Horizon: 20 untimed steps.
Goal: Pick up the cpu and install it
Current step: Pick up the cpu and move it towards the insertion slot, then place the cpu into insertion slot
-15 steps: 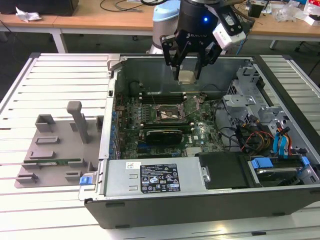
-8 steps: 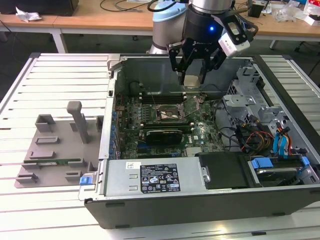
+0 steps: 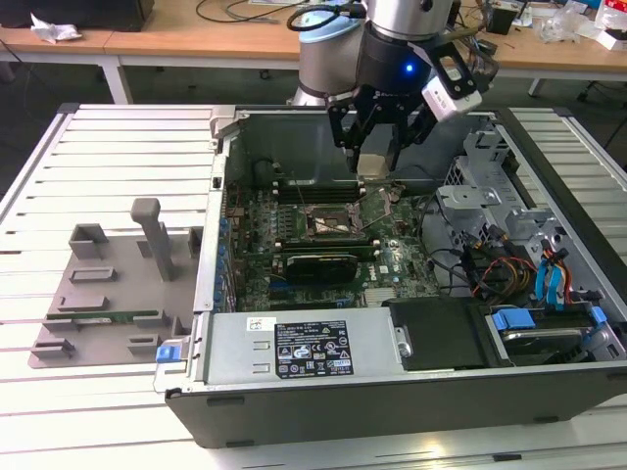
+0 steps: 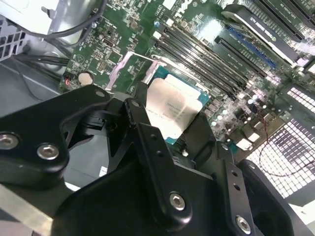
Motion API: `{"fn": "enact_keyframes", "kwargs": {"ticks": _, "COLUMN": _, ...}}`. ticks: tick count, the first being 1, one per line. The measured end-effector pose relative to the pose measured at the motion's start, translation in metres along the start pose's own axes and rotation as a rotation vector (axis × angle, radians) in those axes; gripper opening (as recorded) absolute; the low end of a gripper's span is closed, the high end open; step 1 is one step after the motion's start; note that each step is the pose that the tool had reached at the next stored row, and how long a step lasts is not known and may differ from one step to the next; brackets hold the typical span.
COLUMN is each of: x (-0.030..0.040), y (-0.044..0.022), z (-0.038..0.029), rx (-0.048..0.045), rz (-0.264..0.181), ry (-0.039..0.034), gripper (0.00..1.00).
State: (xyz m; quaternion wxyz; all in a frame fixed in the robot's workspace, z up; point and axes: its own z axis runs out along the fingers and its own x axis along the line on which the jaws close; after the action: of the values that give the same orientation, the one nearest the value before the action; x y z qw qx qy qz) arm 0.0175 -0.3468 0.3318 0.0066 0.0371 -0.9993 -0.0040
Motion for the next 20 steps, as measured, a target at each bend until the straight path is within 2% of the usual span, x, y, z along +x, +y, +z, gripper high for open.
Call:
{"fn": "enact_keyframes", "kwargs": {"ticks": 4, "x": 0.0012, "y": 0.0000, "z": 0.0138, "rx": -0.0001, "rz": 0.000, "ry": 0.0000, "gripper": 0.55}}
{"fn": "enact_keyframes", "kwargs": {"ticks": 6, "x": 0.0011, "y": -0.0001, "z": 0.0237, "rx": -0.0001, "rz": 0.000, "ry": 0.0000, "gripper": 0.55}}
{"fn": "enact_keyframes", "kwargs": {"ticks": 20, "x": 0.0009, "y": -0.0001, "z": 0.0248, "rx": -0.0002, "rz": 0.007, "ry": -0.0001, "gripper": 0.55}}
